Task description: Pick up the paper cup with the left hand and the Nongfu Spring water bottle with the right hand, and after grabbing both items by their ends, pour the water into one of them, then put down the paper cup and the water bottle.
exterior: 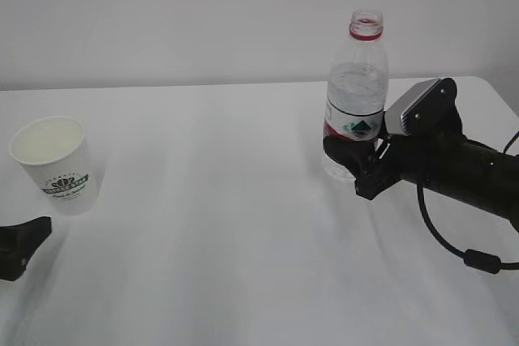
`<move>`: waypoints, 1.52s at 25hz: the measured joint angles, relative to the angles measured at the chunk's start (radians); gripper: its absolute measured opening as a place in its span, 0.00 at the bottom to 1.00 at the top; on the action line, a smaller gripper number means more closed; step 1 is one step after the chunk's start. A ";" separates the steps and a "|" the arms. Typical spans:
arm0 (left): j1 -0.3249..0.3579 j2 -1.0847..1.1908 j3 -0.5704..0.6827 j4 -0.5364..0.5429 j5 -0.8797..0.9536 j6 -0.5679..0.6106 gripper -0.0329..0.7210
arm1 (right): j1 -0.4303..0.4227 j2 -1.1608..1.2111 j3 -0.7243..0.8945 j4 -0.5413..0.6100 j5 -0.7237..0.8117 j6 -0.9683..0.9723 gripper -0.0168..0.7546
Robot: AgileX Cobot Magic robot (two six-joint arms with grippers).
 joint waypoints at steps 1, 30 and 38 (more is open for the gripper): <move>0.021 0.007 -0.002 0.027 0.000 0.000 0.86 | 0.000 0.000 0.000 0.000 0.000 0.000 0.66; 0.101 0.145 -0.198 0.204 -0.006 0.006 0.83 | 0.000 0.000 0.000 -0.038 0.000 0.000 0.66; 0.101 0.146 -0.198 0.204 -0.006 0.000 0.95 | 0.000 0.000 0.000 -0.039 0.000 0.000 0.66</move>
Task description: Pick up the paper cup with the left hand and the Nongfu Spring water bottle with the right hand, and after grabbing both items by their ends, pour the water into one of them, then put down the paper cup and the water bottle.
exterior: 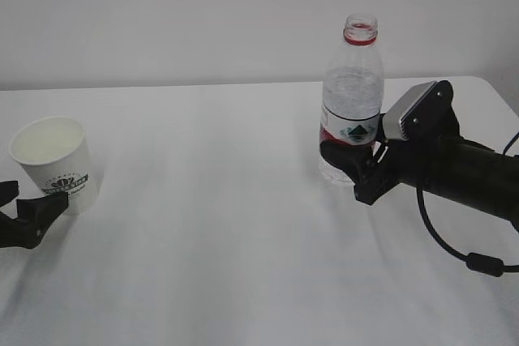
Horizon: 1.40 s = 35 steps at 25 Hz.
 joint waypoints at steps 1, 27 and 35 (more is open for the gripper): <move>0.000 0.000 0.000 0.000 0.000 -0.002 0.95 | 0.000 0.000 0.000 0.000 0.000 0.000 0.66; -0.057 0.014 -0.073 -0.038 0.000 -0.049 0.96 | 0.000 0.000 0.000 -0.002 -0.008 0.000 0.65; -0.057 0.029 -0.095 -0.034 0.000 -0.049 0.96 | 0.000 0.000 0.000 -0.002 -0.008 0.000 0.65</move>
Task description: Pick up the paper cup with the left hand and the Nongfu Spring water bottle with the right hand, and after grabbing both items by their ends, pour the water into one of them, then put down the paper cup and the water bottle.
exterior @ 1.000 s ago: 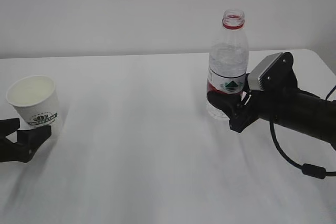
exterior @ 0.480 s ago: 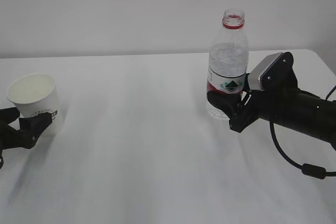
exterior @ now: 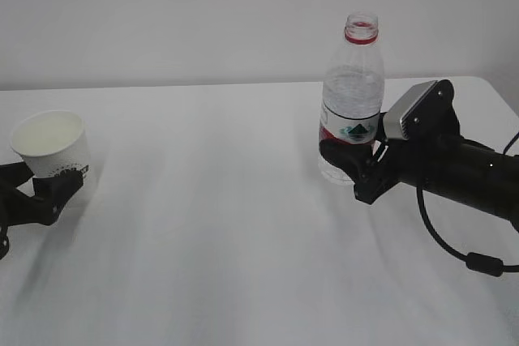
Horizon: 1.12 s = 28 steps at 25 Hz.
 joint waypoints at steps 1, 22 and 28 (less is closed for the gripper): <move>0.000 0.010 0.000 0.004 0.000 0.000 0.96 | 0.000 0.000 0.000 0.000 0.000 0.000 0.65; 0.000 0.101 -0.033 -0.007 0.000 -0.001 0.96 | 0.000 0.000 0.000 -0.001 -0.004 0.000 0.65; -0.018 0.101 -0.073 0.002 0.000 -0.011 0.96 | 0.000 0.000 0.000 -0.001 -0.006 0.000 0.65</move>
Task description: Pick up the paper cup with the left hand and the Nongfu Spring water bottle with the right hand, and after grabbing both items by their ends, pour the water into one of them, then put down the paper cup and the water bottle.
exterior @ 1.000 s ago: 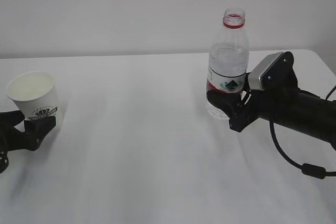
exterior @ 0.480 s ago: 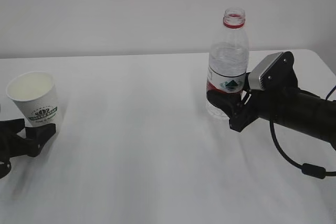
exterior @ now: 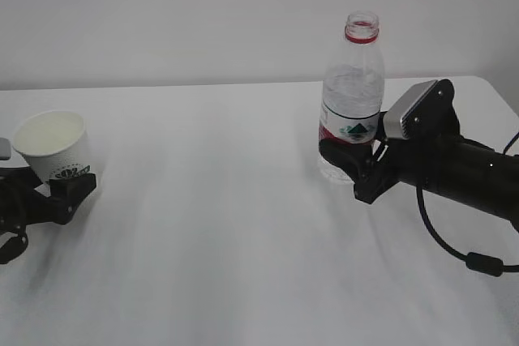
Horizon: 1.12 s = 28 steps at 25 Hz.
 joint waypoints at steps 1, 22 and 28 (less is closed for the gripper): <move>-0.007 0.000 -0.002 0.000 0.000 0.000 0.96 | 0.000 0.000 0.000 0.000 0.000 0.000 0.65; -0.032 0.002 -0.039 -0.020 0.000 -0.002 0.79 | 0.000 0.000 0.000 -0.002 0.000 0.000 0.65; -0.032 0.002 -0.039 0.003 0.000 -0.002 0.76 | 0.000 0.000 0.000 -0.002 0.000 0.000 0.65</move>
